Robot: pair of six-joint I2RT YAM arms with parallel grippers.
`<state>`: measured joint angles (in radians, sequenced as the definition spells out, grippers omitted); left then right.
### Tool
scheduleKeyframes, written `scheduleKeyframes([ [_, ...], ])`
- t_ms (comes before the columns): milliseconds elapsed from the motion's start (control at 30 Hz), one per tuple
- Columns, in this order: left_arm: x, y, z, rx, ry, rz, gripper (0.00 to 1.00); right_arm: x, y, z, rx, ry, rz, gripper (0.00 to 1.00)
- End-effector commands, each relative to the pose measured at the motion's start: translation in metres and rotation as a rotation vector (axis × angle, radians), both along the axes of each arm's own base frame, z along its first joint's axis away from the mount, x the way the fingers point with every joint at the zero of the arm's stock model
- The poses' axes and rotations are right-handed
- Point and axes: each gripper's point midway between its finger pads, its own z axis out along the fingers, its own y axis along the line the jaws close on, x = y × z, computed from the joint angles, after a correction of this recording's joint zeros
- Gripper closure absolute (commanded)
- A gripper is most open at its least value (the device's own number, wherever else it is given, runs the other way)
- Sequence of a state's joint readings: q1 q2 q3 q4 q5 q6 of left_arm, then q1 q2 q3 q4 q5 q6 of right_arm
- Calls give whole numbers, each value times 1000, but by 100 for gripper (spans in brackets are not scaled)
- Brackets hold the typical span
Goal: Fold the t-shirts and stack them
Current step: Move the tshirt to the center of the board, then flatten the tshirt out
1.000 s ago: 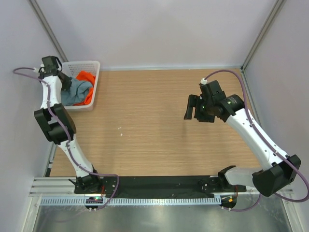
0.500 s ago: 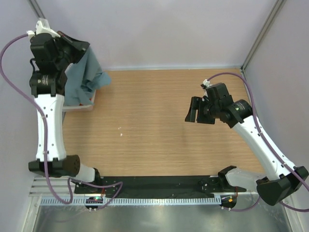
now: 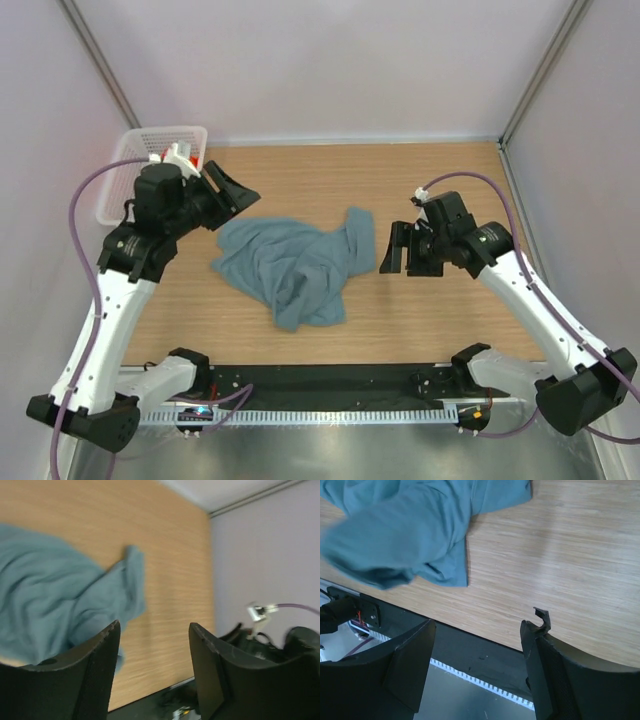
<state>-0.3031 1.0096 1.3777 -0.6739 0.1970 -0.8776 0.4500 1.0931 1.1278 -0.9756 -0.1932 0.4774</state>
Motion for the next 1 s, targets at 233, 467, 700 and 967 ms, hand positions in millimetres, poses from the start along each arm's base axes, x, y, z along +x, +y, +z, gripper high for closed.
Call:
scheduleKeyframes([
  [233,-31,28,-126,266,337,8,31,26,35,-49,46,81,27,18],
  [467,-39,54,-214,357,550,150,34,62,77,-79,-22,105,74,17],
  [700,-36,57,-259,270,704,133,32,24,133,-92,-137,100,272,19],
  [967,-46,43,-275,203,759,81,31,-26,158,-117,-144,119,446,17],
])
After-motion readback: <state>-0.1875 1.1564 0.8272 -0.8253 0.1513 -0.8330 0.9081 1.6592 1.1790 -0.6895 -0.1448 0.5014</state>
